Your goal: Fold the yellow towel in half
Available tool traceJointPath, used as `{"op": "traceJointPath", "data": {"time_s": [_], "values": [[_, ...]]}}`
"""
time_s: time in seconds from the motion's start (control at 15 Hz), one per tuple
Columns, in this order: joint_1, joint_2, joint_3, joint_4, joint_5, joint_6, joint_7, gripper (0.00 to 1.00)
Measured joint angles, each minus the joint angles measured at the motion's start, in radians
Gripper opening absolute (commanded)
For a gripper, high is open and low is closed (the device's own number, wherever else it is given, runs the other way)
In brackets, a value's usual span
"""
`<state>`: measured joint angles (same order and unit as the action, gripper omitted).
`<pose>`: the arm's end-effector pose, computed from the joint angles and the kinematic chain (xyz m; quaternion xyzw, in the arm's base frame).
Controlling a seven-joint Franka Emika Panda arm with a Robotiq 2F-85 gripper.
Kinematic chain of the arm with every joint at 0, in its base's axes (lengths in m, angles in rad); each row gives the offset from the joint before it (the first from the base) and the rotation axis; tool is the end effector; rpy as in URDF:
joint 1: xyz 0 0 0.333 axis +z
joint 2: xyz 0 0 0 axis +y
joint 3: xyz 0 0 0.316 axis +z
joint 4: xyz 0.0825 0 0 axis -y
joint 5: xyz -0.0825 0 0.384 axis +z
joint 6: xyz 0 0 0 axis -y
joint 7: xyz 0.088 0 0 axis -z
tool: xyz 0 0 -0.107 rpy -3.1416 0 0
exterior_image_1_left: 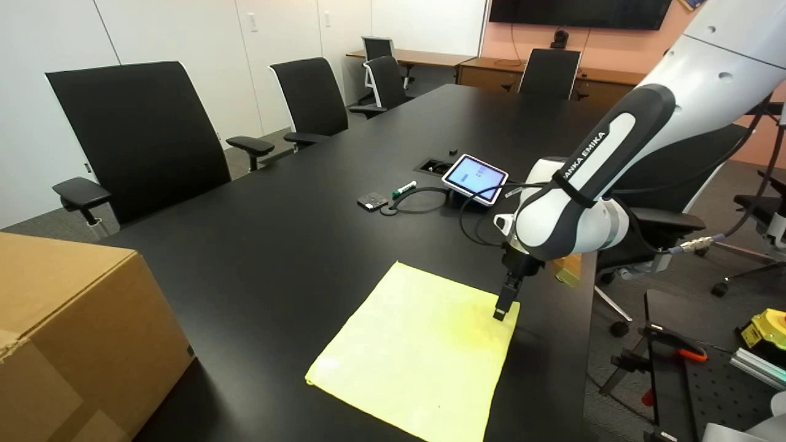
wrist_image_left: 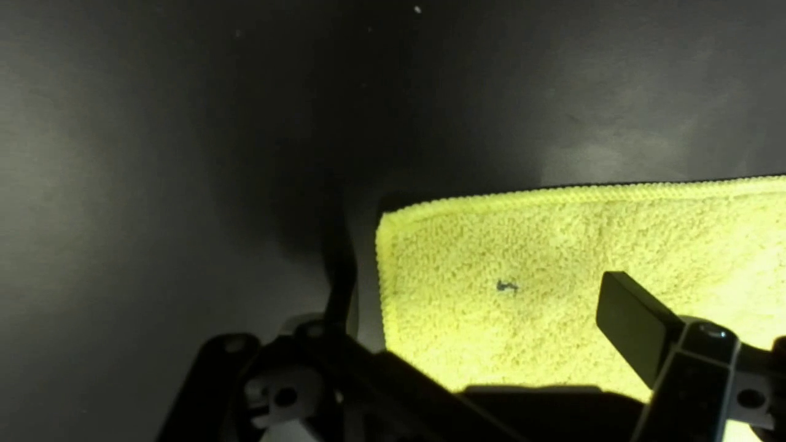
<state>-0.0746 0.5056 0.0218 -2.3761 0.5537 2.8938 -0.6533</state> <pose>0.4821 -0.0556 0.1111 -0.9968 -0.0303 -0.0298 0.0676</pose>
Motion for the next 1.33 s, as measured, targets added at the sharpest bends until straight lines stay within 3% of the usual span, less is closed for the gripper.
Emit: {"op": "traceJointPath", "data": {"time_s": [0.73, 0.8, 1.07, 1.13, 1.33], "values": [[-0.005, 0.002, -0.003, 0.001, 0.000, 0.000, -0.010, 1.00], [-0.005, 0.002, -0.003, 0.001, 0.000, 0.000, -0.011, 0.94], [-0.005, 0.003, -0.006, 0.001, -0.001, 0.000, -0.012, 0.91], [-0.005, 0.003, -0.007, 0.001, -0.002, 0.000, -0.012, 0.71], [-0.002, 0.003, -0.012, 0.001, -0.012, 0.000, -0.012, 0.56]]}}
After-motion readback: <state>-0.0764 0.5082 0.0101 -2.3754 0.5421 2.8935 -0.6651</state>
